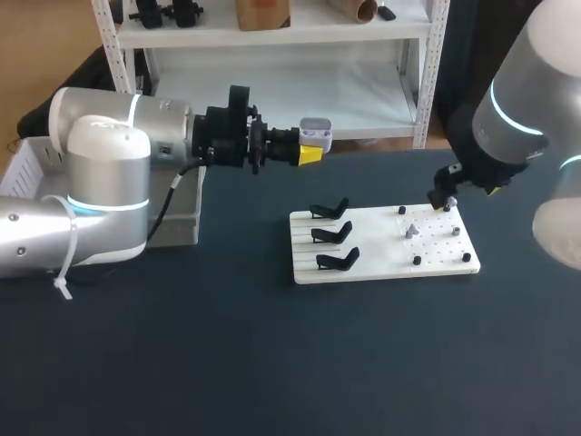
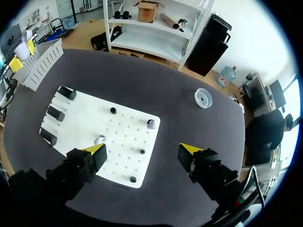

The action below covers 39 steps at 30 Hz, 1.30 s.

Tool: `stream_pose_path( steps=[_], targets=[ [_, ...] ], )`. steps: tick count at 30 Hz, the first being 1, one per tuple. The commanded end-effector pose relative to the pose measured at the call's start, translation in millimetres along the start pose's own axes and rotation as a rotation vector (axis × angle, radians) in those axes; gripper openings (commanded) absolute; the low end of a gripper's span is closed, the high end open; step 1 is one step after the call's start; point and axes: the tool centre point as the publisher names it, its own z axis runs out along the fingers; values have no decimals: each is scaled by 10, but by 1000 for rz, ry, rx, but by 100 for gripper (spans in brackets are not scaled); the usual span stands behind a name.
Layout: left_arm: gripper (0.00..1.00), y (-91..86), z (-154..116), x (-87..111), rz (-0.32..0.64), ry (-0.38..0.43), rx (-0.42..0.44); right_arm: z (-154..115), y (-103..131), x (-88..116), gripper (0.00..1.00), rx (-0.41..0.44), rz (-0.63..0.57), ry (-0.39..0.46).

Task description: Pick up each earbud case from the left stands, insert the matching earbuds, close the lid, and place the case in the box.

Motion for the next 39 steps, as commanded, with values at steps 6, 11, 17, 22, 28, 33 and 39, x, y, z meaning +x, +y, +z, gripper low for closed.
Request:
stream_pose_path(
  steps=[6, 11, 17, 22, 28, 33, 39],
  targets=[
    [0, -8, 2, 4, 1, -2, -3, -10, 8, 19, 100, 6, 2, -5],
    [0, -8, 2, 4, 1, -2, -3, -10, 8, 19, 100, 6, 2, -5],
    [0, -8, 2, 4, 1, -2, -3, -10, 8, 19, 100, 6, 2, -5],
    [0, -8, 2, 4, 1, -2, -3, 10, -24, 38, 100, 21, -12, 21],
    [0, -8, 2, 4, 1, -2, -3, 212, -112, 65, 100, 74, -45, 67],
    [0, -8, 2, 4, 1, -2, -3, 330, -161, 18, 100, 45, -44, 100],
    [0, -8, 2, 4, 1, -2, -3, 431, -150, -76, 74, 34, -74, 139]
  ],
)
